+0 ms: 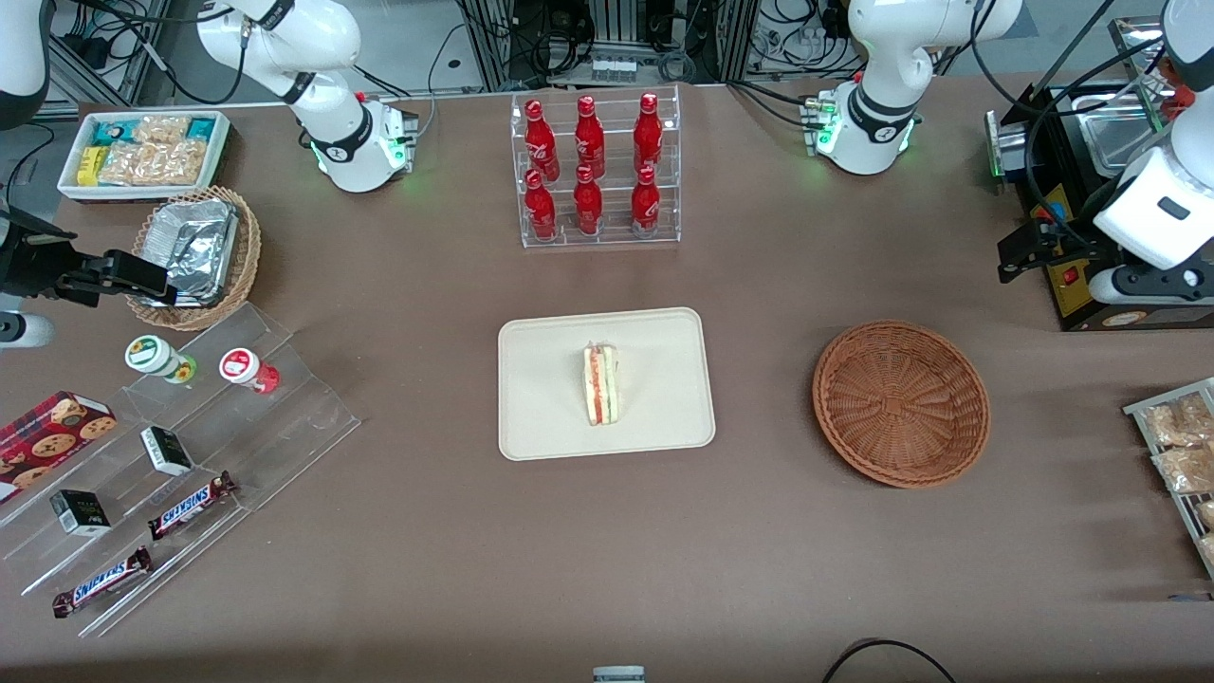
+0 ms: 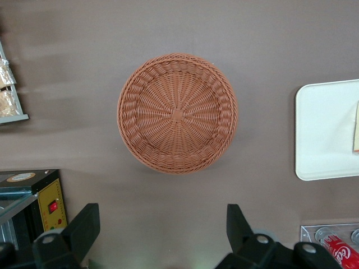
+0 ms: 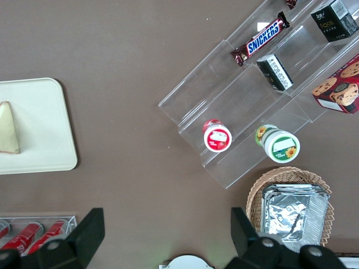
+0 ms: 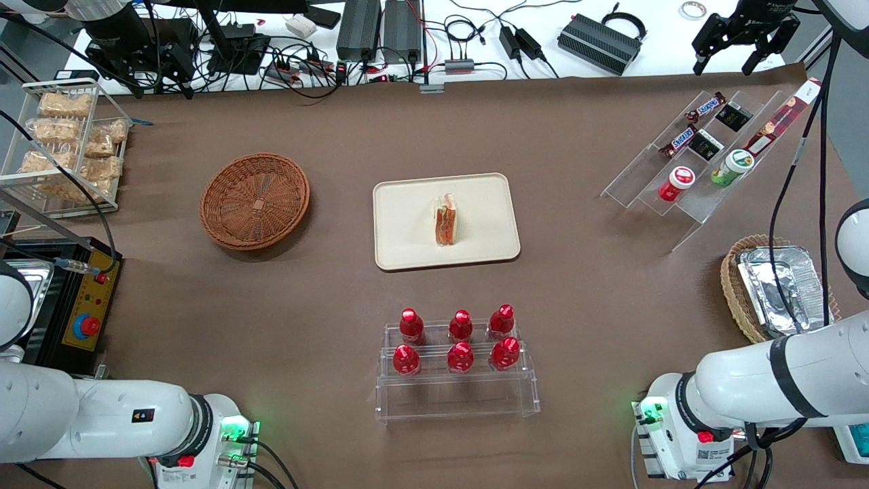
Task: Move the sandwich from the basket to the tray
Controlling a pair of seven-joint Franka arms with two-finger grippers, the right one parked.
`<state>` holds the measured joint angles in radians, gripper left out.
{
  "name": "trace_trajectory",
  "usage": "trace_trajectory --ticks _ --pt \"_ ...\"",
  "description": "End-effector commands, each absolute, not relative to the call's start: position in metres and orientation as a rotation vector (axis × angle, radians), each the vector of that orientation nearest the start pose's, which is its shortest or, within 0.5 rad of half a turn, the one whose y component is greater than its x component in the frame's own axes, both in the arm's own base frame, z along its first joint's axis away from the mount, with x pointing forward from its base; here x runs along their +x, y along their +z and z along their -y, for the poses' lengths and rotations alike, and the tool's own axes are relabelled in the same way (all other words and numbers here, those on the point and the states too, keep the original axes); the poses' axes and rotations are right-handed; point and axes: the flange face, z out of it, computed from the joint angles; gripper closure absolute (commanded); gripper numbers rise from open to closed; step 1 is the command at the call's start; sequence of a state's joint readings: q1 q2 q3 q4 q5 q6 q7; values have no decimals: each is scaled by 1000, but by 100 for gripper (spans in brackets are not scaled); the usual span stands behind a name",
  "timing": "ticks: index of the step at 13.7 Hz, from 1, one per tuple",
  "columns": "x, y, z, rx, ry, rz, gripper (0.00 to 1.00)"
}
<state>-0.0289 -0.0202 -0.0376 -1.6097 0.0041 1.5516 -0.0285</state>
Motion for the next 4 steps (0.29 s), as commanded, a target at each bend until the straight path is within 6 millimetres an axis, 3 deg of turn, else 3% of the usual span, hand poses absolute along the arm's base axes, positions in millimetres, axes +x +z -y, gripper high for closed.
trace_trajectory --ticks 1,4 --pt "541 630 19 -3134 53 -48 0" --pt "539 629 15 -3111 80 -46 1"
